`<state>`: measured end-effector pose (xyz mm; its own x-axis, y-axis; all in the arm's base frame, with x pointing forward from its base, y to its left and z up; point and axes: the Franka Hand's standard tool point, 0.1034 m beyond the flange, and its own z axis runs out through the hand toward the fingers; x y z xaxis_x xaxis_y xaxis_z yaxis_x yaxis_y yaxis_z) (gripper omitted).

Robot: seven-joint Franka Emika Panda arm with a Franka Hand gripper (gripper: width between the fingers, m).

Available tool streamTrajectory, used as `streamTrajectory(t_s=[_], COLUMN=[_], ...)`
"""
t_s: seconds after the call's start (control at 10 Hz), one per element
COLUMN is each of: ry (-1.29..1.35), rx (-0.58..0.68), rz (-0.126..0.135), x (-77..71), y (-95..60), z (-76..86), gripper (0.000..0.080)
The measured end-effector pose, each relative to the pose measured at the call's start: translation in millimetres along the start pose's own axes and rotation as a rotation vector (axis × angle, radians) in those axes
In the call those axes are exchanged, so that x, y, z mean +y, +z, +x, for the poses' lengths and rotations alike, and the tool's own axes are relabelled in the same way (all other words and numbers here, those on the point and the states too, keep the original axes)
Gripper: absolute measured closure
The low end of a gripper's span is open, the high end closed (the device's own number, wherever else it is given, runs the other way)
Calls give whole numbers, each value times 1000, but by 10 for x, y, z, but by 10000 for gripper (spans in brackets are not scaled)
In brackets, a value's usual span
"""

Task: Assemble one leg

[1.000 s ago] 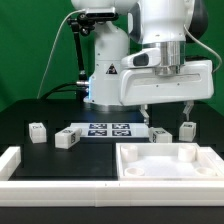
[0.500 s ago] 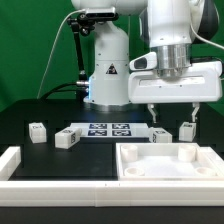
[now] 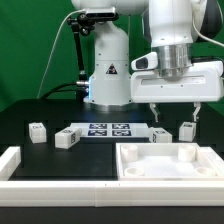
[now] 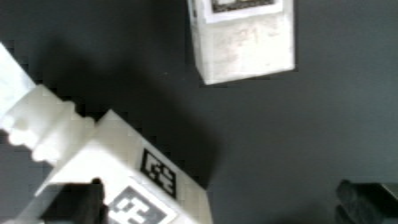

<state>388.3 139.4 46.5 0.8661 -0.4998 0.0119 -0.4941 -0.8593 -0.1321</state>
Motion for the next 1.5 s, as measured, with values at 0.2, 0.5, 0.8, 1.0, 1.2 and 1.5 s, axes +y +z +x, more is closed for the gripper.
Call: streamTrajectory(t_s=[0.2,0.5,0.8,1.0,1.2,1.5], ry=[-6,15,12,11,17,38], rx=[-128,-357,-531,-675,-848,-1099], rz=[-25,-48,-61,-78,-85,-101], x=[-42,16,41,61,73,78], y=[-14,-39,8,29,86,211], z=[-32,-43,-55,-187,-242,-314], gripper=[150,150,150,150,150,150])
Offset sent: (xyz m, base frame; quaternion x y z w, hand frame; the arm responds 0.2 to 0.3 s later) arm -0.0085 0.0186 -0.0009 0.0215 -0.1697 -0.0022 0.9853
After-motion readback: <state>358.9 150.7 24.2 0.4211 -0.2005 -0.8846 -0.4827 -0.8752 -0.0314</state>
